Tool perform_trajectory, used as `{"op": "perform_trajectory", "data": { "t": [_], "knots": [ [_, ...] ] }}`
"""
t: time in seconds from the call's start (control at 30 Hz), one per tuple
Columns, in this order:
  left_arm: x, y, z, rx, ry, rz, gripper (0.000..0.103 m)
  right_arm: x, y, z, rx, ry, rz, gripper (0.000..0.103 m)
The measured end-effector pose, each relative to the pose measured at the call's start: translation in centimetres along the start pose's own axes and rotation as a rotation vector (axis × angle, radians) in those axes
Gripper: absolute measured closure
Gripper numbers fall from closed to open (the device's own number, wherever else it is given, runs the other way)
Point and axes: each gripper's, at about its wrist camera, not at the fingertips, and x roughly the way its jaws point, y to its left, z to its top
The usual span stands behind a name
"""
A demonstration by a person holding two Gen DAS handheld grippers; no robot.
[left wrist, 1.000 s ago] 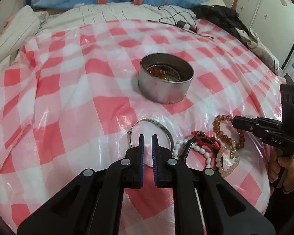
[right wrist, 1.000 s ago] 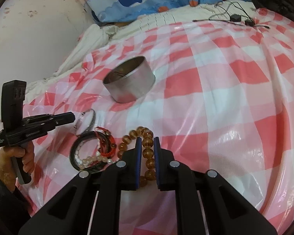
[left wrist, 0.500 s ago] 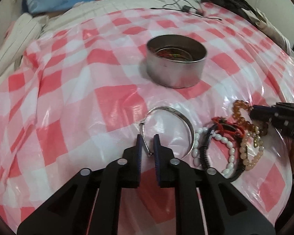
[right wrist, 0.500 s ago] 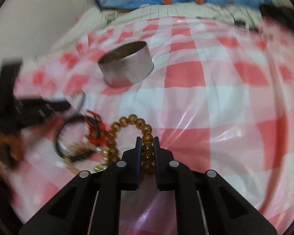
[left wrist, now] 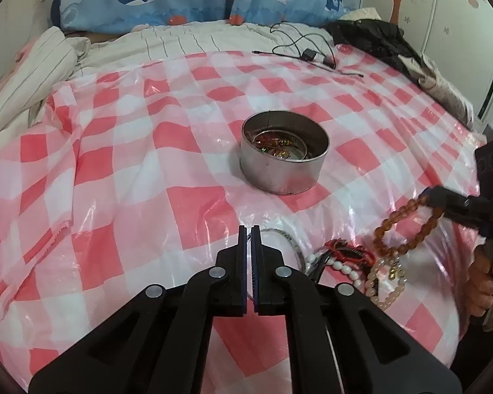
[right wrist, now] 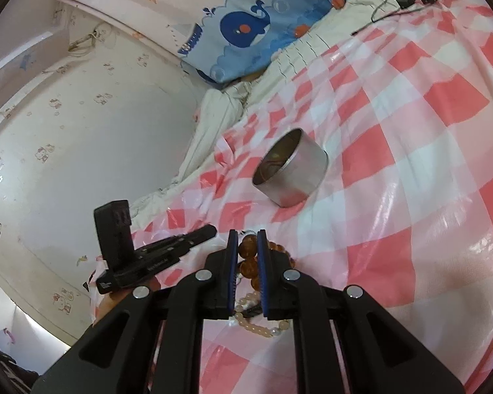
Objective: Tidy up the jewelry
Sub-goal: 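Lift the silver bangle with the left tool toward the tin while the right tool holds the amber bracelet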
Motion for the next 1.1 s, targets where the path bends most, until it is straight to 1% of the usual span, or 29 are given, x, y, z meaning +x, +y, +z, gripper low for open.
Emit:
{"op": "perform_trajectory", "data": {
  "t": [0.1, 0.17, 0.2, 0.23, 0.3, 0.37, 0.4, 0.43, 0.5, 0.57, 0.6, 0.7, 0.8, 0.93, 1.1],
  "knots": [
    [0.8, 0.2, -0.3, 0.001, 0.036, 0.015, 0.101, 0.1, 0.1, 0.1, -0.008, 0.001, -0.014, 0.091],
    [1.6, 0.2, -0.6, 0.005, 0.068, 0.025, 0.098, 0.0, 0.0, 0.0, -0.003, -0.001, -0.014, 0.091],
    [1.9, 0.2, -0.7, 0.003, 0.080, 0.030, 0.089, -0.1, 0.0, 0.1, -0.002, -0.001, -0.015, 0.091],
    [2.1, 0.3, -0.8, 0.002, 0.086, 0.040, 0.073, -0.1, 0.0, 0.1, 0.000, 0.001, -0.015, 0.091],
    [2.8, 0.2, -1.2, 0.012, 0.106, 0.050, 0.059, 0.1, -0.1, 0.0, 0.003, 0.006, -0.016, 0.091],
    [3.3, -0.2, -1.4, 0.043, 0.116, 0.071, 0.059, 0.2, -0.1, 0.0, 0.003, 0.012, -0.017, 0.091],
    [3.4, -0.7, -1.6, 0.075, 0.118, 0.088, 0.063, 0.2, -0.1, 0.0, 0.003, 0.012, -0.016, 0.091],
    [3.4, -1.0, -1.6, 0.103, 0.121, 0.093, 0.081, 0.2, -0.1, 0.0, 0.003, 0.011, -0.016, 0.091],
    [3.6, -1.9, -1.7, 0.161, 0.137, 0.119, 0.097, 0.1, -0.1, 0.0, 0.005, 0.012, -0.015, 0.091],
    [3.4, -2.0, -1.6, 0.167, 0.140, 0.118, 0.098, 0.1, -0.1, 0.0, 0.010, 0.008, -0.012, 0.091],
    [3.2, -1.9, -1.5, 0.154, 0.134, 0.104, 0.098, 0.1, -0.1, 0.0, 0.011, 0.006, -0.008, 0.091],
    [1.0, -0.9, -0.5, 0.047, 0.048, -0.014, 0.099, -0.1, -0.1, 0.2, 0.016, -0.010, 0.026, 0.091],
    [-0.3, -0.4, 0.0, 0.001, -0.007, -0.059, 0.098, -0.6, 0.1, 0.4, 0.023, -0.034, 0.066, 0.091],
    [-0.8, -0.2, 0.2, -0.027, -0.033, -0.095, 0.099, -1.0, 0.0, 0.6, 0.034, -0.056, 0.095, 0.091],
    [-1.5, -0.4, 0.6, -0.035, -0.069, -0.120, 0.099, -1.4, 0.3, 0.7, 0.030, -0.070, 0.113, 0.091]
  ]
}}
